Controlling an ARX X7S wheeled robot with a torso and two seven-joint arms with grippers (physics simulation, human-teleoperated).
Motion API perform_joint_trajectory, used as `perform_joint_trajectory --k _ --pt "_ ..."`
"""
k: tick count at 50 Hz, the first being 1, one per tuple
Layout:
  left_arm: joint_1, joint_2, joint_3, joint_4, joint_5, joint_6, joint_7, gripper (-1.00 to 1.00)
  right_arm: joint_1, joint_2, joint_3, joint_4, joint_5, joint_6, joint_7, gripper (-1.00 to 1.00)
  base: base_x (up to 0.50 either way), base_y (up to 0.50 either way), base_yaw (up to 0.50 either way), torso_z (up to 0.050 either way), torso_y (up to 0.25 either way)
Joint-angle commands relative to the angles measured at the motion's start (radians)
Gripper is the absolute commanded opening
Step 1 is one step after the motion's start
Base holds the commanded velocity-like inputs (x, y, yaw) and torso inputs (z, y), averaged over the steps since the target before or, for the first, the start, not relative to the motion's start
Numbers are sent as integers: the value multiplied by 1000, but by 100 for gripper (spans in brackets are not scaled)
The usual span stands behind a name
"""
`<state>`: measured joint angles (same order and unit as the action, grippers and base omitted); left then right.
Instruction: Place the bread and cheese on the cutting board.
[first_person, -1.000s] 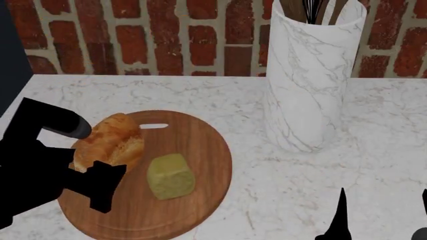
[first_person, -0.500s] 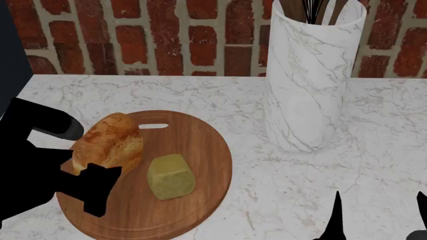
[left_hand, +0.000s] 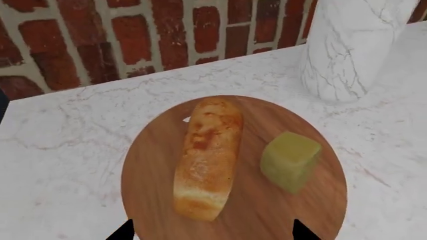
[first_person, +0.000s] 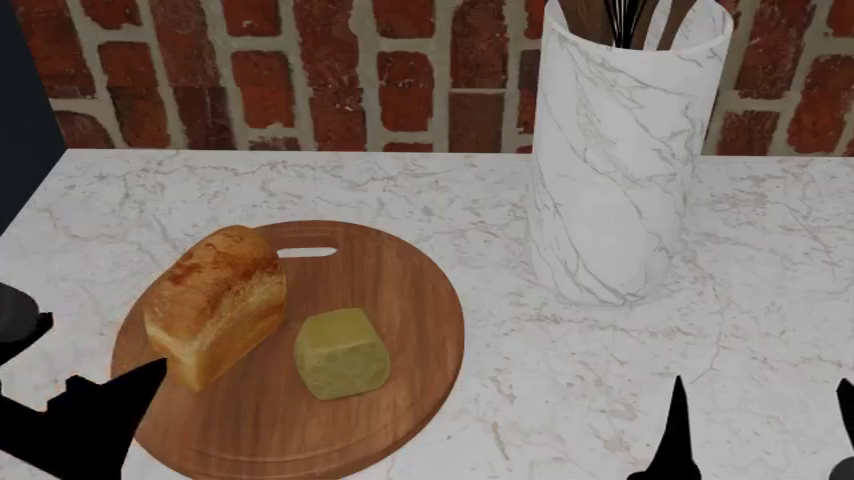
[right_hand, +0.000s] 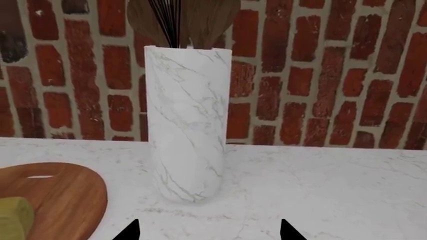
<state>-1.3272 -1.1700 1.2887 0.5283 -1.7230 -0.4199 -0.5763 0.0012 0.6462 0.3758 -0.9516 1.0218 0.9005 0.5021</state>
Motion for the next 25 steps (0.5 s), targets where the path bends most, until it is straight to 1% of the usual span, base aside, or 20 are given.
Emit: perform_joint_trajectory --k 1,2,6,12,15,17,20,25 --pt "50 -155 -49 253 25 99 -72 100 15 0 82 -11 136 18 15 100 0 0 0 0 0" --pt "57 -169 -49 268 29 113 -78 100 19 0 95 -3 188 14 19 100 0 0 0 0 0" --pt "62 -210 -57 297 22 144 -92 100 46 18 86 -2 222 27 48 100 0 0 0 0 0" --pt "21 -279 -94 361 -24 138 -116 100 66 38 37 19 152 48 41 100 0 0 0 0 0" --pt "28 -301 -93 395 -8 146 -139 100 88 49 60 41 217 51 63 100 0 0 0 0 0" --pt "30 -308 -92 402 -9 148 -153 100 100 60 48 55 225 62 65 100 0 0 0 0 0" --pt "1 -340 -118 408 -52 131 -156 100 154 97 30 66 255 85 85 100 0 0 0 0 0" --pt "-66 -347 -174 414 -152 64 -201 100 227 143 18 102 321 105 105 100 0 0 0 0 0"
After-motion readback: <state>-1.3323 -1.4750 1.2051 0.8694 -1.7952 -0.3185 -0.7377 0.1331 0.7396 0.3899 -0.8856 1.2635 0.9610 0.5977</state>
